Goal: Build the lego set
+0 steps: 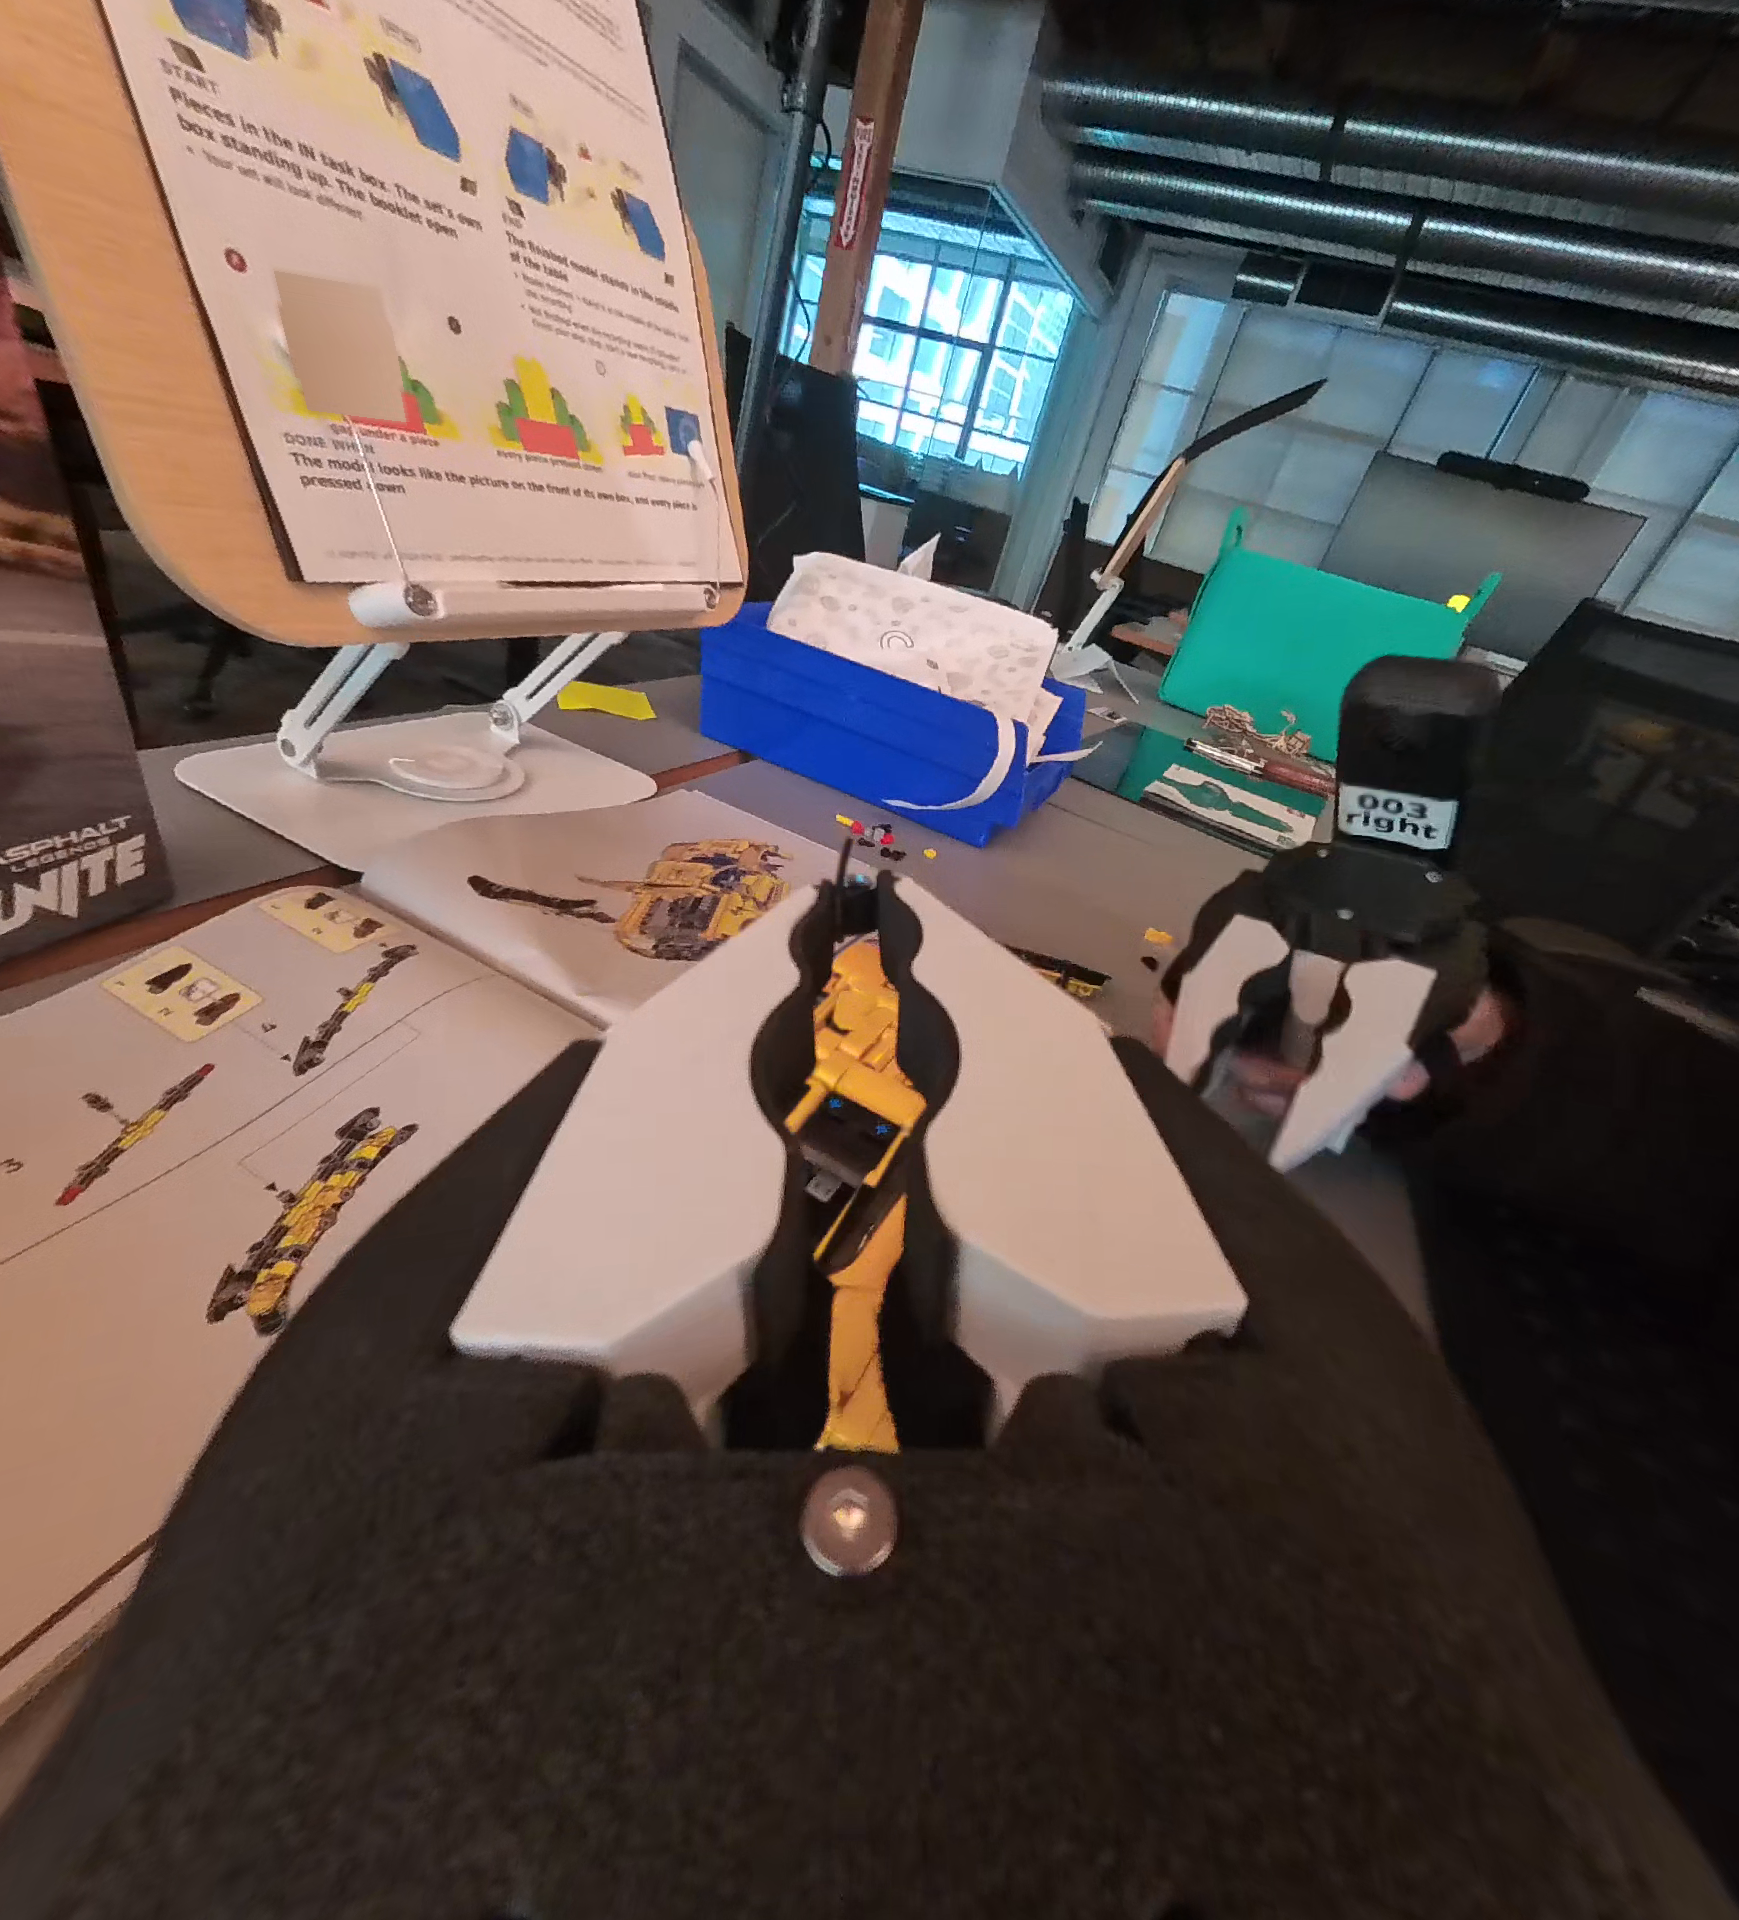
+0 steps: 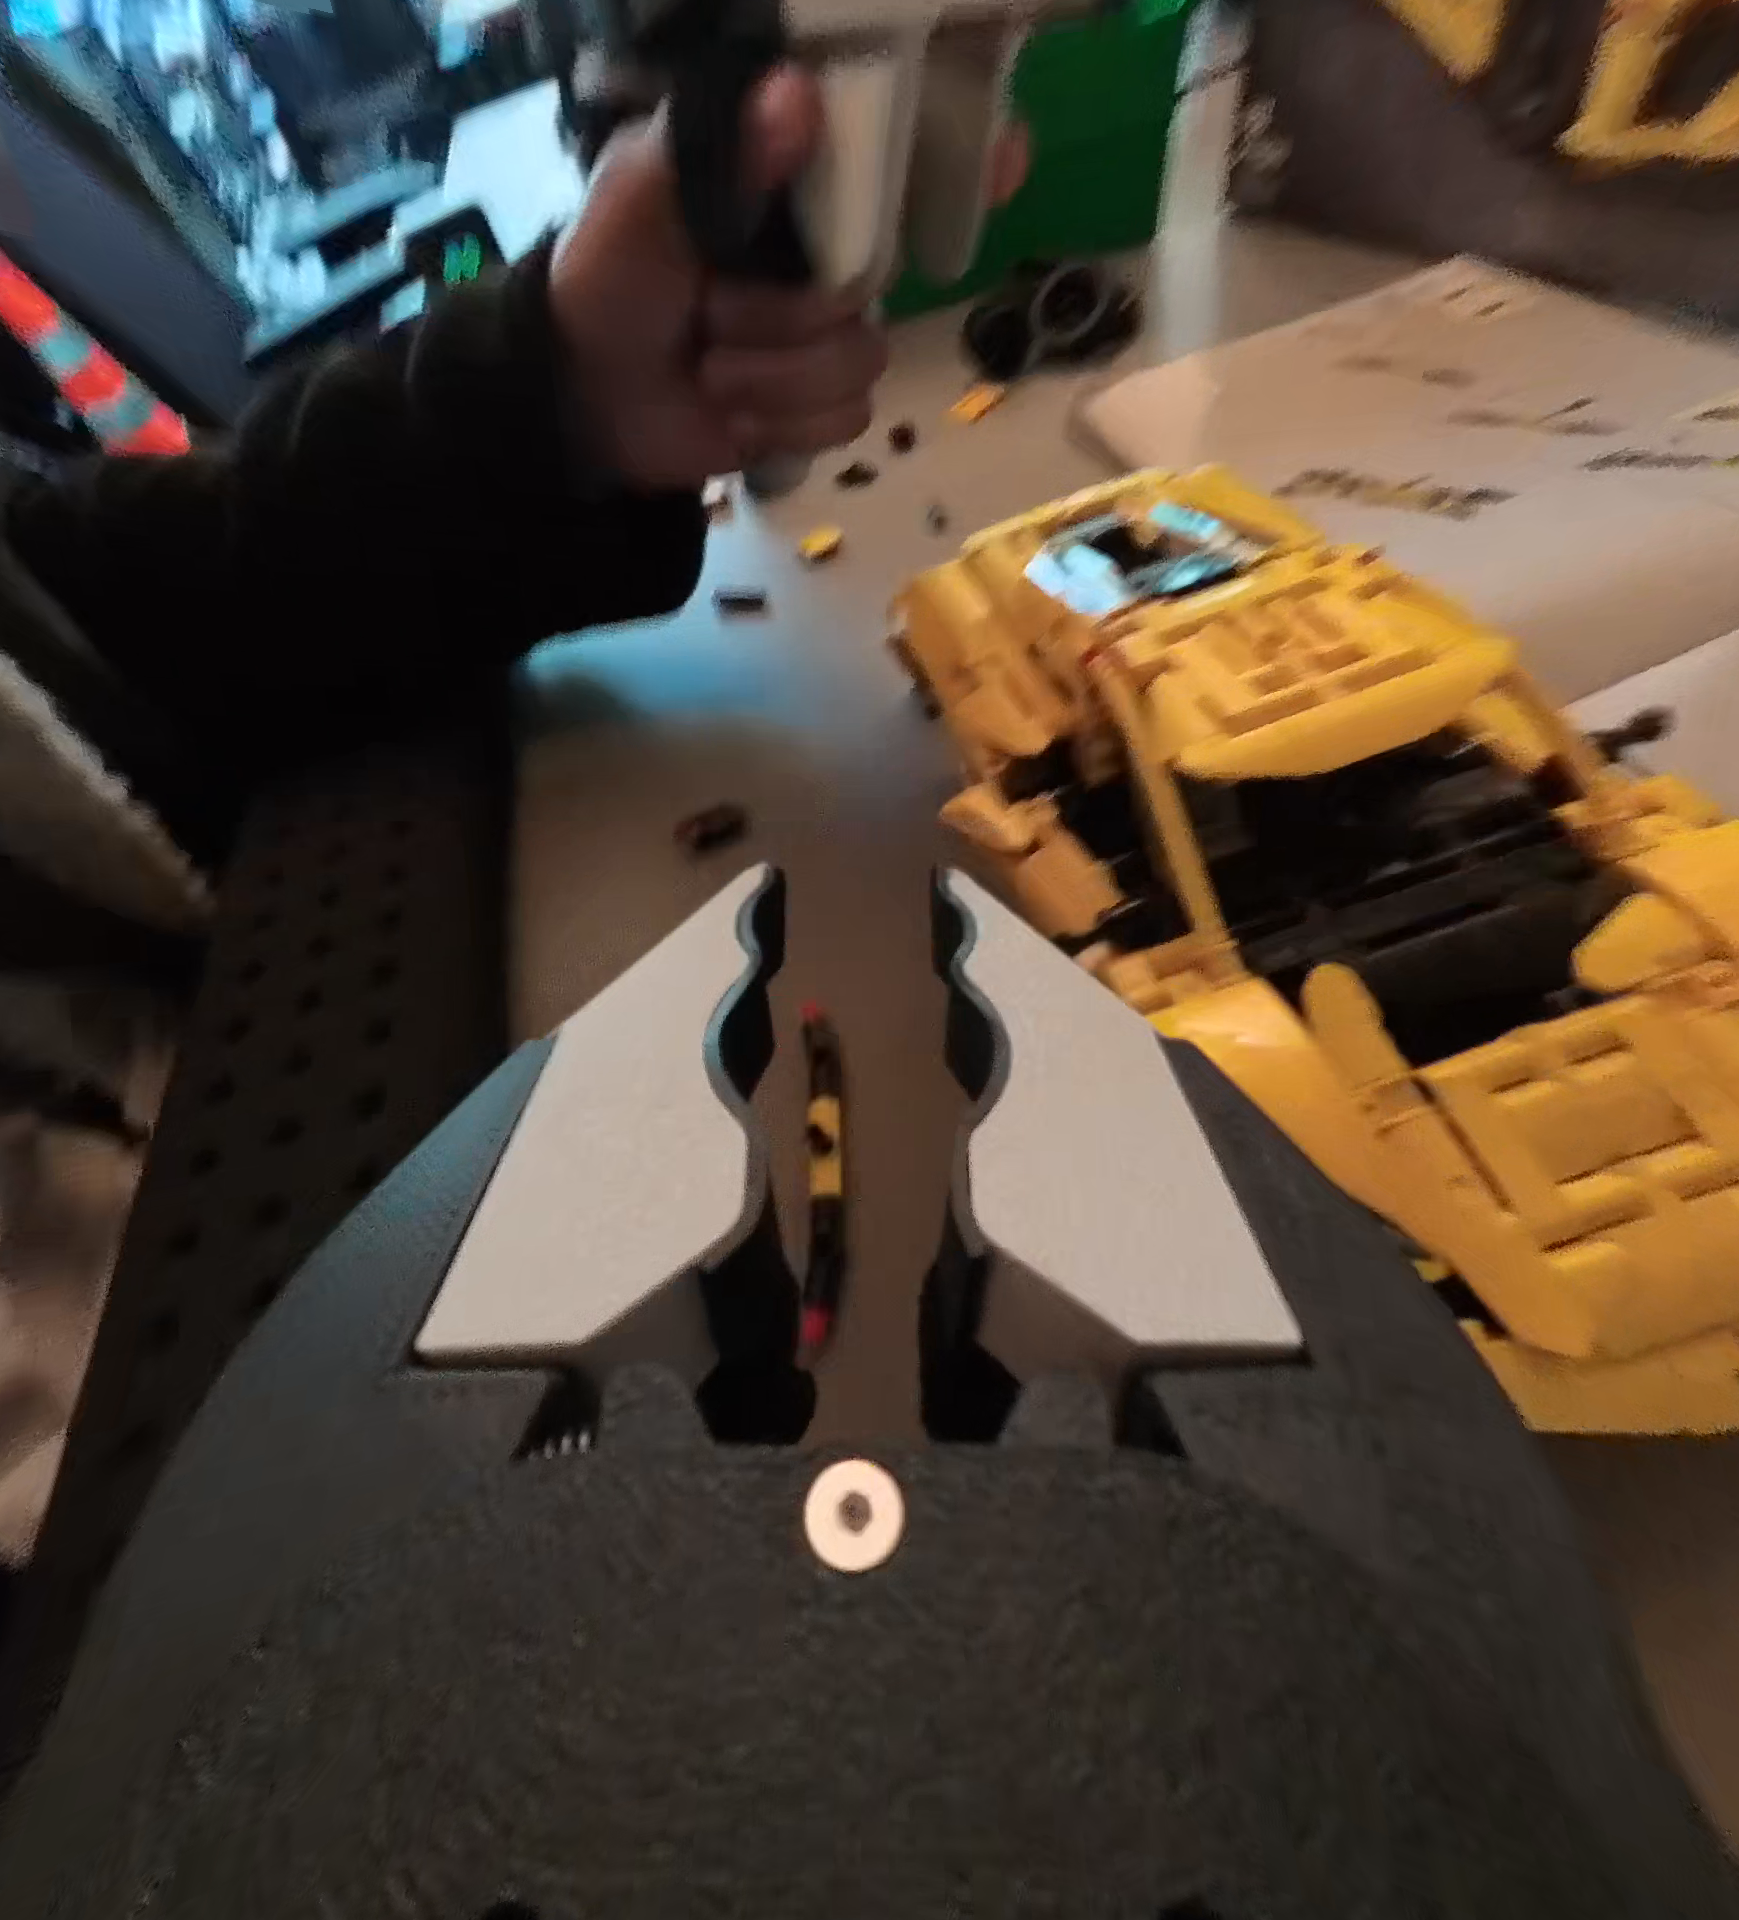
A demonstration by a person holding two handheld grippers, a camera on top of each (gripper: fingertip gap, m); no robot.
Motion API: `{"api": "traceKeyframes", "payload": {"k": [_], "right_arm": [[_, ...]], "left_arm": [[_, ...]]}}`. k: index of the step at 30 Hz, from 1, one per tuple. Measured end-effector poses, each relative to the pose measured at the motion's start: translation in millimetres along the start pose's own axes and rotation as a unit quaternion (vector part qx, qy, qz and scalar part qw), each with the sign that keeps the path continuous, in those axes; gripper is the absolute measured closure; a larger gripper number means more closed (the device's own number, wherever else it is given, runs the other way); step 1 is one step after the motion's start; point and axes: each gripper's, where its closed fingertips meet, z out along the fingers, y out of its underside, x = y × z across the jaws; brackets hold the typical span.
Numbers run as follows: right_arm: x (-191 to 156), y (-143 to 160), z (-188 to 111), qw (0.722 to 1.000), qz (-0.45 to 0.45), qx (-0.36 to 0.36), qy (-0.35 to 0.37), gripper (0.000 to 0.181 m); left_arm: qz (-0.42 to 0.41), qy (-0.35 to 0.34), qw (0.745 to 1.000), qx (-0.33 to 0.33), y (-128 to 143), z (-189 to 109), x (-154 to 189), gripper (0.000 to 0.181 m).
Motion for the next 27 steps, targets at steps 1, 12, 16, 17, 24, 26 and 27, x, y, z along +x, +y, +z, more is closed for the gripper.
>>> {"api": "traceKeyframes", "payload": {"k": [1, 12, 16, 17, 24, 26, 27], "right_arm": [[-6.1, 12.3, 2.0, 0.999, -0.020, -0.034, -0.008, 0.153], [-13.2, 59.8, 22.6, 0.982, -0.105, -0.156, 0.009, 0.167], [-9.1, 66.5, 28.3, 0.979, -0.106, -0.176, 0.005, 0.167], [-9.2, 65.1, 29.9, 0.979, -0.109, -0.173, 0.003, 0.169], [-23.9, 2.7, 24.9, 0.990, -0.102, -0.082, -0.048, 0.174], [-26.0, -37.3, 12.5, 0.992, -0.085, -0.044, -0.076, 0.174], [-25.3, -53.5, 7.9, 0.991, -0.098, -0.034, -0.081, 0.174]], "left_arm": [[0.002, 0.004, 1.000, 0.000, -0.2, 0.5, 2.3, 0.174], [0.029, 0.072, 0.997, -0.006, 0.8, 5.9, 35.6, 0.174], [0.033, 0.126, 0.991, -0.017, 6.1, 6.9, 56.6, 0.174], [0.033, 0.141, 0.989, -0.023, 8.4, 7.3, 62.0, 0.174], [0.022, 0.222, 0.974, -0.035, 15.4, 7.7, 96.4, 0.174], [0.025, 0.232, 0.972, -0.021, 11.7, 6.3, 101.5, 0.174], [0.026, 0.239, 0.971, -0.016, 10.6, 5.3, 104.0, 0.174]]}}
